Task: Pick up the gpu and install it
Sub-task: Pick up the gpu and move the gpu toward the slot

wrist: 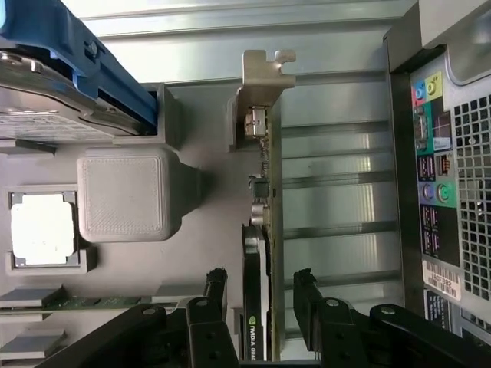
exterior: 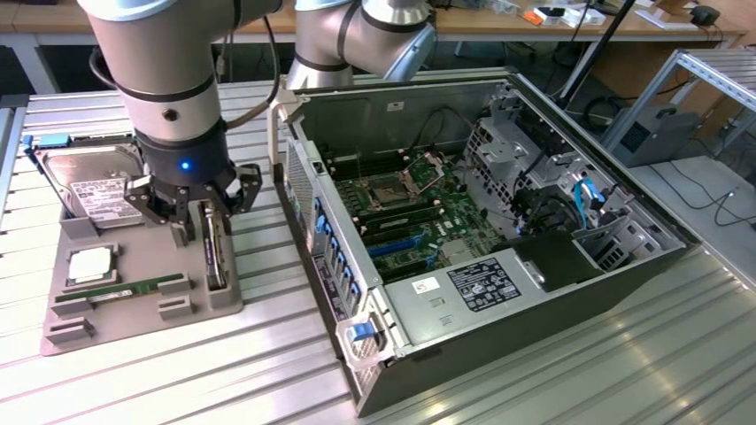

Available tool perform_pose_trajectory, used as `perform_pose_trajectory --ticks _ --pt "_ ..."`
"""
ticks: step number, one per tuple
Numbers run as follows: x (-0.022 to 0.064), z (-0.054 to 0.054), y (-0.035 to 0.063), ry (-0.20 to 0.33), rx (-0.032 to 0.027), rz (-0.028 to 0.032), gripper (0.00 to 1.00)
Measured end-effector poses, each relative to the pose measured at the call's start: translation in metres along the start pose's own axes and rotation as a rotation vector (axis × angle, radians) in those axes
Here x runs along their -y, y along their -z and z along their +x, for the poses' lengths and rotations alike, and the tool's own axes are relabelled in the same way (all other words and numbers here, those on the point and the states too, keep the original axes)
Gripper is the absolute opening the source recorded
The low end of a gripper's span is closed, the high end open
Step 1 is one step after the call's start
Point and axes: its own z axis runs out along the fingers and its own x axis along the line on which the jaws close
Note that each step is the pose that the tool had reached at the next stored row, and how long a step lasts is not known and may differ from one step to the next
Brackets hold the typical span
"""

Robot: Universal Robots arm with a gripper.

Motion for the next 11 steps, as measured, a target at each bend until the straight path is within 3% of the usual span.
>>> perform_pose_trajectory --ticks 11 --pt "-0.0083 0.0004 -0.0093 0.0 0.0003 -0.0002 0.48"
